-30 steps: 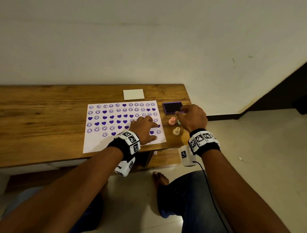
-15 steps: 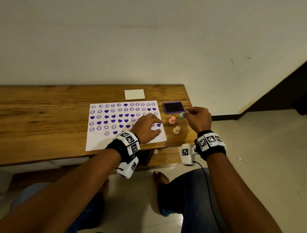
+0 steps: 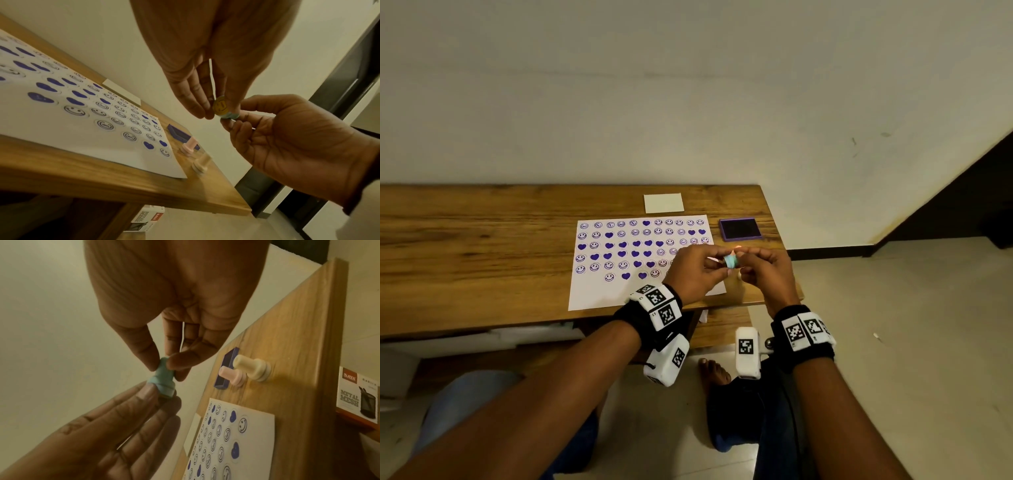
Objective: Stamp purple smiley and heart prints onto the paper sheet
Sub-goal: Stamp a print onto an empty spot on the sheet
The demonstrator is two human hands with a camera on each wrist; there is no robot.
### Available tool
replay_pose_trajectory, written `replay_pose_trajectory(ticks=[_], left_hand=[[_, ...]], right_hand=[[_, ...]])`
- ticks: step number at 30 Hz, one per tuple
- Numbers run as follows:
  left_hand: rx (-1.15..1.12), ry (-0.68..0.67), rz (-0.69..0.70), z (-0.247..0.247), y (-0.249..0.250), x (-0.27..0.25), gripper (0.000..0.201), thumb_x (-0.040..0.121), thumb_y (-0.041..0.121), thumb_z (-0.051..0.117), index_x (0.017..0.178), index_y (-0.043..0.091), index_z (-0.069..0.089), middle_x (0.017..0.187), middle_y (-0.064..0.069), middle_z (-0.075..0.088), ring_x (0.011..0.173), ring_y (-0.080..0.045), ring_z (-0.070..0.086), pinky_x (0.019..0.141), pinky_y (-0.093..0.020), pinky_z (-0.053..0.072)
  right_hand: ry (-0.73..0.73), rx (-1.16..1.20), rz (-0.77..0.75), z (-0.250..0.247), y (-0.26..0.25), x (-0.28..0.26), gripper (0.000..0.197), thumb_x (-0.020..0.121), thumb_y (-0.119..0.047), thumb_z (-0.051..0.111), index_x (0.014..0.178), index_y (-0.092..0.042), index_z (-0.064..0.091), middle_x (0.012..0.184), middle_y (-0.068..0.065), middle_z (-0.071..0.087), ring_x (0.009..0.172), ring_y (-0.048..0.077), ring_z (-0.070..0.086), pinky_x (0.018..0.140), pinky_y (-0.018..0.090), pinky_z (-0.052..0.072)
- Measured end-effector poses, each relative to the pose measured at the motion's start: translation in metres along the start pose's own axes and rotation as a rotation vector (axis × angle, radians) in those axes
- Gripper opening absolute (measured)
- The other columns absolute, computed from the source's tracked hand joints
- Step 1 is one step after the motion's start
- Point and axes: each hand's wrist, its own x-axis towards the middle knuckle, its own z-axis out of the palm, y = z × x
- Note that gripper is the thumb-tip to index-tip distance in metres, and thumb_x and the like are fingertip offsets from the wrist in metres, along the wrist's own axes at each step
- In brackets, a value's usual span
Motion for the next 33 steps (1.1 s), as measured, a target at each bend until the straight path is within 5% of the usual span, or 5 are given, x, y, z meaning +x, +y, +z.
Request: replay_pose_trajectory(ticks=[2,6,17,28,33], left_hand=[[-0.012,0.039,-0.013,-0.001,0.0,-0.001,0.039,0.081,0.008,0.074,0.119,0.012,0.066,0.109,-0.003,0.071,0.081,0.0,0.064,0.071,-0.006,0.05],[-0.058,0.081,-0.021,-0.005,-0.002,-0.002,0.036,0.083,0.007,0.072,0.118,0.011,0.067,0.105,-0.006,0.073,0.087,-0.006,0.069,0.079,-0.014,0.054],[-0.262,0.181,-0.177,-0.037,-0.018,-0.011,0.035,0.082,0.005,0.072,0.116,0.006,0.067,0.104,-0.007,0.072,0.09,-0.011,0.07,0.084,-0.023,0.055],[-0.432,0.228,-0.298,-0.048,-0.028,-0.025,0.025,0.079,0.004,0.074,0.104,0.006,0.072,0.09,-0.007,0.074,0.084,-0.018,0.072,0.076,-0.028,0.059],[-0.489,0.25,-0.319,-0.037,-0.027,-0.025,0.021,0.078,0.001,0.074,0.099,0.001,0.072,0.08,-0.008,0.073,0.075,-0.017,0.069,0.07,-0.024,0.058]], right_hand=[[-0.035,0.021,-0.003,0.001,-0.002,-0.001,0.01,0.09,-0.01,0.068,0.092,-0.009,0.077,0.086,0.022,0.07,0.07,0.02,0.06,0.065,0.028,0.053],[-0.1,0.003,0.008,0.007,-0.005,0.002,0.019,0.089,-0.014,0.071,0.104,-0.003,0.075,0.086,0.009,0.074,0.072,0.012,0.066,0.068,0.027,0.053],[-0.098,0.065,-0.009,0.05,-0.009,0.0,0.009,0.087,-0.007,0.072,0.096,-0.005,0.076,0.094,0.013,0.076,0.082,0.021,0.072,0.071,0.029,0.059],[-0.149,0.03,-0.07,0.065,0.006,-0.008,0.015,0.09,-0.003,0.069,0.103,0.002,0.073,0.095,0.016,0.075,0.078,0.018,0.071,0.072,0.03,0.059],[-0.146,-0.004,-0.091,0.056,0.009,-0.01,0.017,0.09,-0.006,0.069,0.106,0.0,0.073,0.099,0.014,0.075,0.091,0.025,0.073,0.075,0.032,0.061]])
